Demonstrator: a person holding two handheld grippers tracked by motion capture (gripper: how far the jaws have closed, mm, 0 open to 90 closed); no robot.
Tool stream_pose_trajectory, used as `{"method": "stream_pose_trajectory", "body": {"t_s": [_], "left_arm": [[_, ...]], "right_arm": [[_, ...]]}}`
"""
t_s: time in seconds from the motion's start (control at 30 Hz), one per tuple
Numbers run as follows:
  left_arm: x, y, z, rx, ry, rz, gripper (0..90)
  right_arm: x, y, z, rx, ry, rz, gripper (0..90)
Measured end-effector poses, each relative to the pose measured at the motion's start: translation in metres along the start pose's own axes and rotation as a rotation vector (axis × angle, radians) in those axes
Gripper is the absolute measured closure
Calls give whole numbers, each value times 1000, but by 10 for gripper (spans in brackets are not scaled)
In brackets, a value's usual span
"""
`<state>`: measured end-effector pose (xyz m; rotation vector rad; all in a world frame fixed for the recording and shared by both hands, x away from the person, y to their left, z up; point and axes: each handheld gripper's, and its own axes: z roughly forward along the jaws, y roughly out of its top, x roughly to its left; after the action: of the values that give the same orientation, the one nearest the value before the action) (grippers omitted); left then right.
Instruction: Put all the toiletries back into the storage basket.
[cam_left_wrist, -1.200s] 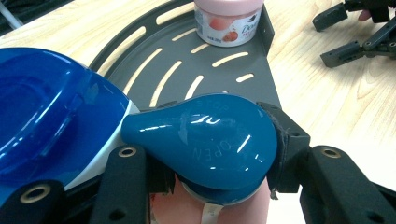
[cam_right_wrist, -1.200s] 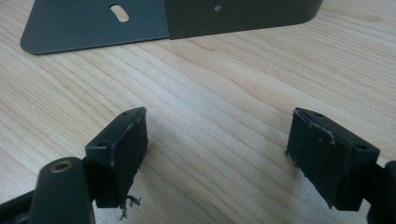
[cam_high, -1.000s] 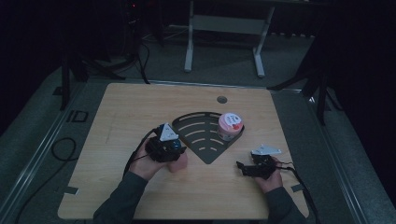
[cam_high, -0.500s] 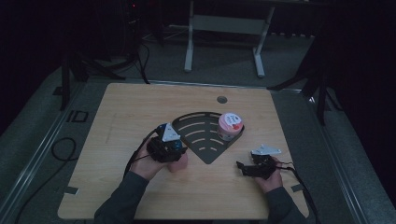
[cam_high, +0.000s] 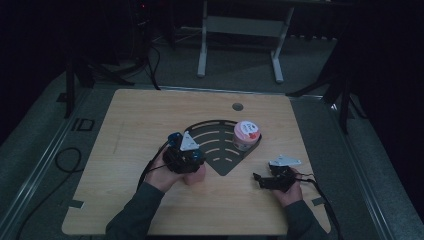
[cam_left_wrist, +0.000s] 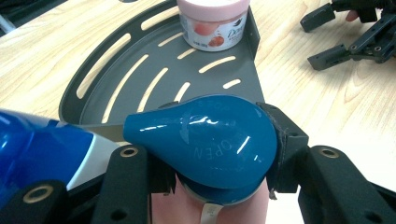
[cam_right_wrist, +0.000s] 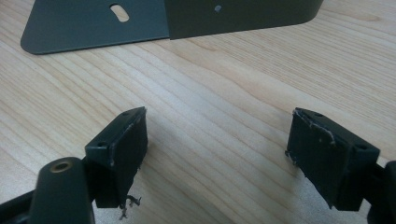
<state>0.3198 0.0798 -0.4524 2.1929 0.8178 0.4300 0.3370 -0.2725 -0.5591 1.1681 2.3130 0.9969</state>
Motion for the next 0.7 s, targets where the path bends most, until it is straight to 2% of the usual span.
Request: {"method": "stream_pose_trajectory", "body": {"t_s": [0.7], "left_arm": [[-8, 27, 8, 45, -22, 36, 528]], "right_arm": [[0, 0, 0, 2, 1, -1, 197]]}}
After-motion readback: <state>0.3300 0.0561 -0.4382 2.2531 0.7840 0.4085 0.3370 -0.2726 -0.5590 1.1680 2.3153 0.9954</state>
